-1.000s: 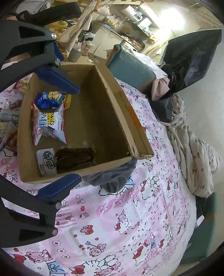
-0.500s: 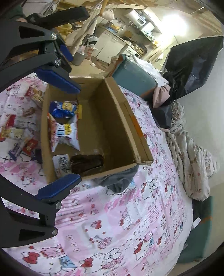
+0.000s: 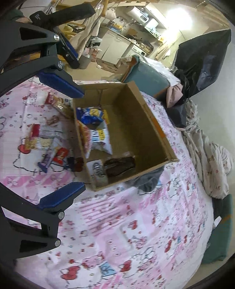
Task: Organize snacks
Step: 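Lower wafer stick and meat snack into the box and open both tools, then grasp the white FOOD rice cake bar with the left tool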
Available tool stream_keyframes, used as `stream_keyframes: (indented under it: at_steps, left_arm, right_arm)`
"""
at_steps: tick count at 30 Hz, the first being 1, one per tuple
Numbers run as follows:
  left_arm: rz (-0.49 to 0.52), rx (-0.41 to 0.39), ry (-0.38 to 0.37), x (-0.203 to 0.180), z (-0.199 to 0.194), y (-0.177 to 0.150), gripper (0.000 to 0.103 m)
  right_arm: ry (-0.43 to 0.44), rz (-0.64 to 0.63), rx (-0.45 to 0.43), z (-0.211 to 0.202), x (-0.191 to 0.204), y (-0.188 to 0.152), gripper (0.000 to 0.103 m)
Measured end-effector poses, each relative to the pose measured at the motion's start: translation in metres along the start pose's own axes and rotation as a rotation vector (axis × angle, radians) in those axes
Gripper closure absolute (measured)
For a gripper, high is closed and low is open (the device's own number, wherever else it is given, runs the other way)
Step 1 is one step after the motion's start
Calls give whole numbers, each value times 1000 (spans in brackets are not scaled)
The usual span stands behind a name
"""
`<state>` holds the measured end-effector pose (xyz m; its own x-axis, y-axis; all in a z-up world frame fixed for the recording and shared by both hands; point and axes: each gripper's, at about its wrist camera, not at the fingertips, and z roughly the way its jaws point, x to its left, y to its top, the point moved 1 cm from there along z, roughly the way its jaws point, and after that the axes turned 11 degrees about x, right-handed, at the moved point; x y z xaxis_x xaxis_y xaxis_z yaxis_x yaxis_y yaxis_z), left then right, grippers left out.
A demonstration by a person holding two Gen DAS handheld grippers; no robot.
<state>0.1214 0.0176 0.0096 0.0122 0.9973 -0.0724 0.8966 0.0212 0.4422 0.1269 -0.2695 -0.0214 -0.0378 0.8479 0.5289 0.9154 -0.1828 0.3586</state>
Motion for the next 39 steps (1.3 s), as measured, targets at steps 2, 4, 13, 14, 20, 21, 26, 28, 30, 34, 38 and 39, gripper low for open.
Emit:
stream_keyframes:
  at_steps: [2,4,13,14,20,21,26,28,30,34,38,39]
  left_arm:
    - [7,13,4,-1,-2,-5,11]
    - [12,25,8,-2,-2,-10,11]
    - [67,81,87,-5,9,-32,11]
    - [48,82,85,0,10,-31,11]
    - [-213,173,13,59,27,-27,11]
    - [-253,188,-1,68,30,-28,11]
    - [-334,283,-1,87,57,-32,12]
    - [-328,314,-8,84,70,-32,21]
    - [-312,333,5,79,81,-30,35]
    - [-318,391,7,78,113,-23,50]
    - [-318,420,19,76,138,-18,52]
    - [-301,430,26,73,144,-19,59]
  right_arm:
    - [8,8,14,1,0,-7,7]
    - [0,1,20,1,1,-14,7]
    - [-93,44,152,26,-12,-36,7]
    - [-104,44,162,28,-12,-36,7]
    - [-100,72,183,35,-14,-37,7]
    - [-103,79,190,37,-15,-36,7]
    - [-88,131,224,47,-23,-32,7]
    - [-77,144,232,50,-24,-30,7]
    - [-71,148,238,52,-24,-29,7]
    - [-58,142,243,55,-23,-26,7]
    - [-53,140,252,57,-25,-25,7]
    - [-51,143,253,57,-26,-24,7]
